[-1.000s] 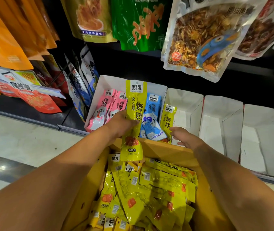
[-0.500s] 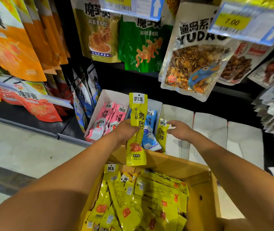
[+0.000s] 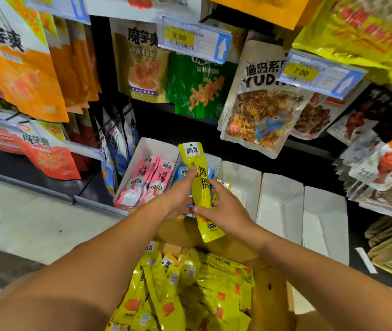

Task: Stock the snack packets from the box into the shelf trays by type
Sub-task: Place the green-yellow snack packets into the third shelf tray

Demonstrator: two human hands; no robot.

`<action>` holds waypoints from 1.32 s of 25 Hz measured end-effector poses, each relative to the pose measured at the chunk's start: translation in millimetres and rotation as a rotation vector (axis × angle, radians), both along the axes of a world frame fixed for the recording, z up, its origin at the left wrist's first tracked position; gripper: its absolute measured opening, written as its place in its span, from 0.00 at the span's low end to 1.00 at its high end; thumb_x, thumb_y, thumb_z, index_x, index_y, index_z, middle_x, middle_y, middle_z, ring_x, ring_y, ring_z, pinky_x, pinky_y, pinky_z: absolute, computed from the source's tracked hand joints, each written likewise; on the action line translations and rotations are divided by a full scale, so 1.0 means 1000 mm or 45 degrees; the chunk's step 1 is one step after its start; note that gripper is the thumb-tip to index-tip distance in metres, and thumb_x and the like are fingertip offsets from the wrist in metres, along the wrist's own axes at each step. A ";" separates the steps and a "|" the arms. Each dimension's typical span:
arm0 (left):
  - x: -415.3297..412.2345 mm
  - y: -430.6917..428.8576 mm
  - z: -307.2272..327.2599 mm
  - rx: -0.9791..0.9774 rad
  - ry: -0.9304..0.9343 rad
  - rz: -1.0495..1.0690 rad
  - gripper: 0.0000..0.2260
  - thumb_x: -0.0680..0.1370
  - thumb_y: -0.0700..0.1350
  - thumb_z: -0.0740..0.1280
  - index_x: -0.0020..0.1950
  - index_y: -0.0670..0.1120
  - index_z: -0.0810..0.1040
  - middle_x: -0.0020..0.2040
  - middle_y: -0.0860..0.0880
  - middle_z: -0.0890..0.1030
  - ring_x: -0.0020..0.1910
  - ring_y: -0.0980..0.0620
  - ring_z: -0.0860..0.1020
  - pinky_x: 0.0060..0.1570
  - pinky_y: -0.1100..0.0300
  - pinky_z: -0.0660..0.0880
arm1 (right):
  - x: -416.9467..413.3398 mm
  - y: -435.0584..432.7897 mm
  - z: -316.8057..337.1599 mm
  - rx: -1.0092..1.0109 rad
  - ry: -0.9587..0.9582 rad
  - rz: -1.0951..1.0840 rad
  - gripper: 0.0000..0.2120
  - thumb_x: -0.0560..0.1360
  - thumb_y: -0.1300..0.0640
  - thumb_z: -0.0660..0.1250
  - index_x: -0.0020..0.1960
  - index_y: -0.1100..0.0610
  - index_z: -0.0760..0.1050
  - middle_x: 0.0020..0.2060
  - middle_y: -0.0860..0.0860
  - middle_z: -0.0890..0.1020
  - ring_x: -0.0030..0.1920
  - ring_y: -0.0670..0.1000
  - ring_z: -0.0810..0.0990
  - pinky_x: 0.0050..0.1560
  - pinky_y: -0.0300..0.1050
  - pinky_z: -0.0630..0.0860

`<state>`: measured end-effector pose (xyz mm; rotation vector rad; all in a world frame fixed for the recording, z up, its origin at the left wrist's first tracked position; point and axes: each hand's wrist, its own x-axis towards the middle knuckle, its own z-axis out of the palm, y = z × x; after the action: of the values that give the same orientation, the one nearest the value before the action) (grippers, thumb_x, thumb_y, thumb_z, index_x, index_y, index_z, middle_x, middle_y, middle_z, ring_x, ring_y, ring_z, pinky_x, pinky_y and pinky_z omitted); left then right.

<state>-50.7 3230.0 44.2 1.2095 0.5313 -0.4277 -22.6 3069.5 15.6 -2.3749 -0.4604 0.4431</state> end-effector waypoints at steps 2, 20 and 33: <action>-0.003 -0.002 -0.002 -0.005 -0.007 -0.060 0.27 0.83 0.67 0.52 0.66 0.52 0.79 0.57 0.47 0.86 0.55 0.45 0.83 0.51 0.50 0.79 | -0.003 0.007 0.001 -0.054 -0.030 -0.064 0.43 0.60 0.26 0.71 0.71 0.33 0.60 0.62 0.38 0.77 0.57 0.47 0.81 0.53 0.54 0.81; -0.028 0.013 -0.080 1.682 0.016 -1.324 0.36 0.80 0.73 0.45 0.83 0.59 0.41 0.84 0.50 0.40 0.82 0.41 0.37 0.78 0.35 0.37 | 0.096 -0.068 -0.081 -0.550 0.102 -0.414 0.41 0.72 0.34 0.69 0.78 0.47 0.57 0.43 0.48 0.84 0.51 0.54 0.82 0.51 0.51 0.79; -0.031 0.015 -0.097 1.758 0.048 -1.413 0.36 0.78 0.74 0.43 0.80 0.63 0.31 0.81 0.52 0.31 0.79 0.44 0.29 0.76 0.36 0.32 | 0.116 -0.075 -0.168 -0.695 0.079 -0.308 0.24 0.74 0.58 0.66 0.70 0.55 0.69 0.58 0.61 0.75 0.57 0.64 0.78 0.51 0.52 0.76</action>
<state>-81.5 3245.2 -52.4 2.8373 0.0490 -1.0924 93.0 2994.8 -152.4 -2.8815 -0.0124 0.5843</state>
